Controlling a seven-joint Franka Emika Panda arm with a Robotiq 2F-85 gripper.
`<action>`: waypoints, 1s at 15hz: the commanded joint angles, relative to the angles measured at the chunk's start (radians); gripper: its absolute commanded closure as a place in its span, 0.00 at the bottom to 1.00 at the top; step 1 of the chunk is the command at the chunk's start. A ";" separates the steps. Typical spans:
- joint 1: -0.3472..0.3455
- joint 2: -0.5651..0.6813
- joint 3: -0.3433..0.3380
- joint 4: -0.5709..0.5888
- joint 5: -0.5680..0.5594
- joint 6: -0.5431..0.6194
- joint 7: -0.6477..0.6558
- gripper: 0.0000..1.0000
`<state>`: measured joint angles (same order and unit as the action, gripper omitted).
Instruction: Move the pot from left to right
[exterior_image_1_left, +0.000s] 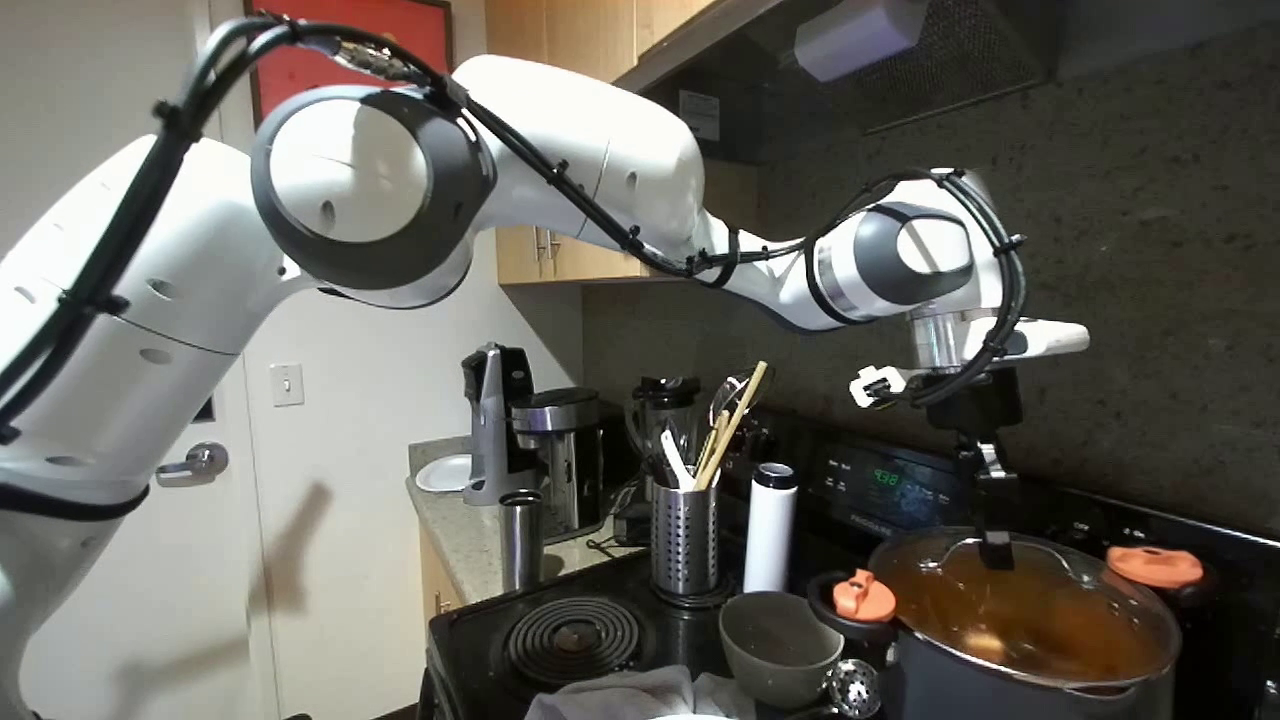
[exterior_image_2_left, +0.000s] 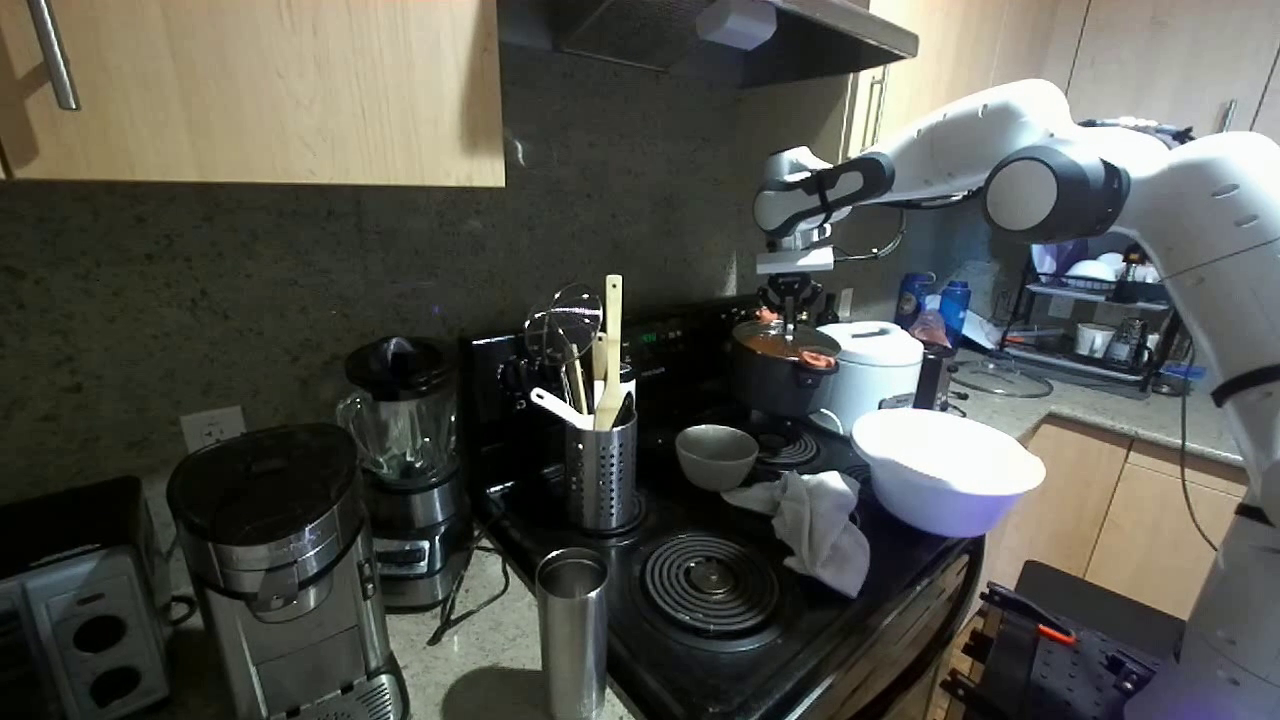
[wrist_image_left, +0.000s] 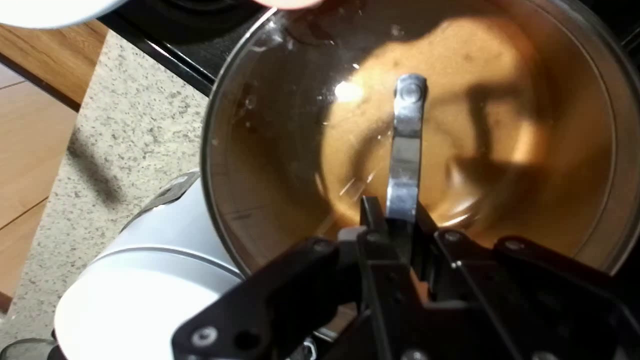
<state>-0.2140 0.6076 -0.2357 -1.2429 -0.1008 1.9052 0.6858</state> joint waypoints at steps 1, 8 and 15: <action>-0.002 -0.002 -0.014 0.047 0.002 -0.040 -0.034 0.92; 0.008 0.000 -0.015 0.010 -0.006 -0.040 -0.043 0.92; 0.005 -0.090 -0.002 -0.096 -0.013 0.030 -0.045 0.92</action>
<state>-0.2184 0.6290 -0.2367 -1.2574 -0.1037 1.9073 0.6667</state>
